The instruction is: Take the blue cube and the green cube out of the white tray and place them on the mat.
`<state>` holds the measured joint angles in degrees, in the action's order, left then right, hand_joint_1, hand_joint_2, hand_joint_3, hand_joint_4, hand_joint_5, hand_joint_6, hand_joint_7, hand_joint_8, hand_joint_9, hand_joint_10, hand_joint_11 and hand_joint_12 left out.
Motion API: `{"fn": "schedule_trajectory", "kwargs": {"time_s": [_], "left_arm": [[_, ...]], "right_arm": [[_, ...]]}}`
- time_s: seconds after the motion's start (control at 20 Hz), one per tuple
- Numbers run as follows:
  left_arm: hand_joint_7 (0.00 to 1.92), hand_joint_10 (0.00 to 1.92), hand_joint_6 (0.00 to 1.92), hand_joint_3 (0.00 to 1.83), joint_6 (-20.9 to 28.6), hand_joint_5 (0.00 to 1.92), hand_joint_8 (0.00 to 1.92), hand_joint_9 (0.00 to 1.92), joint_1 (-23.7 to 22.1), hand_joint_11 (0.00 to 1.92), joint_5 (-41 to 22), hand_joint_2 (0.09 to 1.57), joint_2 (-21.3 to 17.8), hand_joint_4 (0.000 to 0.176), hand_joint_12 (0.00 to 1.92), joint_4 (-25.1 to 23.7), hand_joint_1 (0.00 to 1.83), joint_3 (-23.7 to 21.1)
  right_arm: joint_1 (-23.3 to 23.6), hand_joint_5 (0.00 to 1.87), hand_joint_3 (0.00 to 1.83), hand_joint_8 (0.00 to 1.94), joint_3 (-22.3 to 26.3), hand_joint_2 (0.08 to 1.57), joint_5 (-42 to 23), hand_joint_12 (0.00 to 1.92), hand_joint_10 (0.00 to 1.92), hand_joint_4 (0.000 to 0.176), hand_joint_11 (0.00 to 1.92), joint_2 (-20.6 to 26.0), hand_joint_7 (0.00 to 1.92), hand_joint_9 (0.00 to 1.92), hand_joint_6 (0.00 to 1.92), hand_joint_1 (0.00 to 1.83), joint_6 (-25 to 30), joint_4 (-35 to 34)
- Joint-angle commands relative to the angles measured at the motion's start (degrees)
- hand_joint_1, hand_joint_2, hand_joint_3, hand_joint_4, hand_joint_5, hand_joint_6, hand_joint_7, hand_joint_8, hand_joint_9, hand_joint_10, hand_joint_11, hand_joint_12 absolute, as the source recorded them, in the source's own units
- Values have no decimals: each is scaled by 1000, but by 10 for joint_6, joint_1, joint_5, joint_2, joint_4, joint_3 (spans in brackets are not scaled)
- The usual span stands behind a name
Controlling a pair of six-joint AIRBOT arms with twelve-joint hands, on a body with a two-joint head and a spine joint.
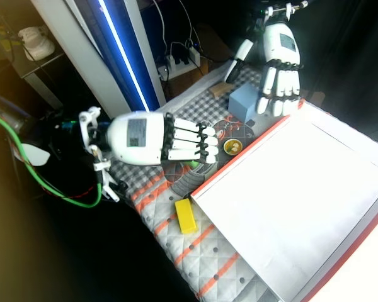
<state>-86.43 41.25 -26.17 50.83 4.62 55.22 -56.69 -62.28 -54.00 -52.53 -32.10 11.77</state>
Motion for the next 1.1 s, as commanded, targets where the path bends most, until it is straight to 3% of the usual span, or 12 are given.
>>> {"fn": "schedule_trajectory", "kwargs": {"time_s": [0.0,0.2,0.25,0.3,0.35,0.45,0.6,0.8,0.9,0.95,1.0,1.05], "left_arm": [[127,1,0,16,7,206,1,14,-2,0,-95,881,-6,176,0,11,739,-3],[93,0,0,11,150,89,2,0,21,0,-210,943,-28,176,0,2,612,4],[61,0,0,7,203,72,0,0,31,0,-245,950,-31,176,0,-2,639,12],[61,2,8,6,258,89,2,5,41,0,-282,953,-32,165,0,-5,662,20],[43,0,10,7,321,100,0,0,55,0,-329,959,-34,132,0,-7,678,30],[31,0,9,0,390,103,6,0,84,0,-404,908,-37,136,0,-3,725,37],[46,0,0,0,418,55,9,0,121,0,-502,915,-47,137,0,12,665,23],[79,5,0,8,445,0,0,67,171,28,-633,933,-56,172,142,36,457,3],[84,0,5,5,446,56,0,49,191,0,-675,1000,-57,176,20,43,536,-8],[85,0,5,13,446,66,0,36,201,0,-700,1029,-57,166,3,52,532,-11],[143,6,7,8,446,113,5,77,210,19,-720,1050,-56,122,10,63,478,-12],[233,11,4,0,452,132,10,154,219,103,-730,1010,-57,60,44,86,330,-12]], "right_arm": [[5,223,1,4,-1,1073,-73,99,6,27,0,2,169,93,1,859,2,-23],[5,11,20,0,1,1140,-135,0,0,10,0,19,4,0,0,688,1,-58],[4,1,12,0,2,1130,-156,0,0,54,0,25,0,0,0,579,-1,-68],[3,7,11,5,5,1134,-177,0,0,42,0,31,15,0,2,519,-9,-78],[3,1,6,0,13,1125,-201,0,0,72,0,40,2,0,0,445,-26,-91],[-4,0,12,0,26,1150,-242,0,0,101,0,51,0,0,0,519,-47,-108],[-19,0,7,8,47,1168,-301,0,0,58,0,72,29,0,0,557,-74,-126],[-64,95,0,3,76,1095,-396,0,0,159,0,89,71,1,11,600,-106,-156],[-82,24,0,12,80,1121,-431,0,1,108,0,89,58,4,8,774,-108,-161],[-84,52,0,13,84,1119,-447,0,16,136,0,89,71,48,16,806,-113,-159],[-84,46,15,3,85,1166,-455,0,4,127,0,91,41,12,10,791,-117,-157],[-84,85,0,6,85,1109,-468,0,10,59,0,95,48,29,20,837,-117,-154]]}}
